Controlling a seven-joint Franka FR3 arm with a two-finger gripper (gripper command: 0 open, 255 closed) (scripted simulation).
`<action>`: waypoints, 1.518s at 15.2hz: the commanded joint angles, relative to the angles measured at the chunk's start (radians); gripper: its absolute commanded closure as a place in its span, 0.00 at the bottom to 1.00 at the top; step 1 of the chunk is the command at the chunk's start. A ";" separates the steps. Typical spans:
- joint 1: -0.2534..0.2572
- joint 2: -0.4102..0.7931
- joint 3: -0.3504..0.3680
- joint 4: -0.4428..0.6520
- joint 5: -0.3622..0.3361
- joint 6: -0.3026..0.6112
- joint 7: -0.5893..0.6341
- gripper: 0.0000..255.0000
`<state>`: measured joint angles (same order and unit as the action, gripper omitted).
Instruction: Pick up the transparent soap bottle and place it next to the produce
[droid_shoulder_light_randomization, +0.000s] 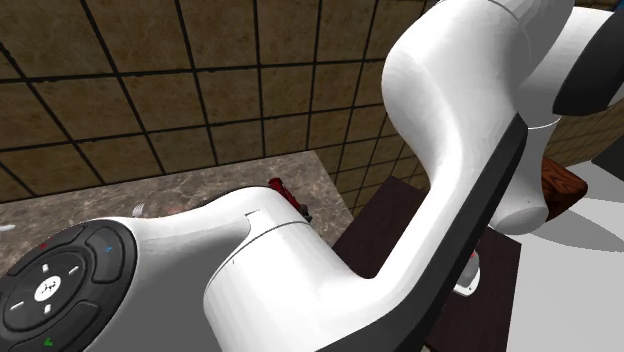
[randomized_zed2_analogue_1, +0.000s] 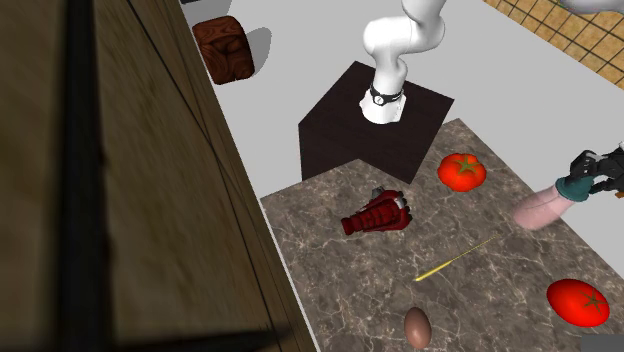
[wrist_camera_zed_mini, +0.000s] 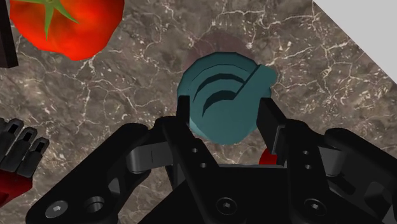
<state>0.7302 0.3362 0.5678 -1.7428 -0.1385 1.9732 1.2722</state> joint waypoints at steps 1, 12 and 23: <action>-0.001 0.006 -0.003 -0.021 -0.005 0.027 0.001 1.00; 0.005 0.037 -0.012 -0.057 -0.025 0.090 0.011 1.00; -0.002 0.004 -0.002 0.003 -0.002 0.001 -0.004 0.00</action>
<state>0.7335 0.3509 0.5639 -1.7602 -0.1482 2.0049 1.2778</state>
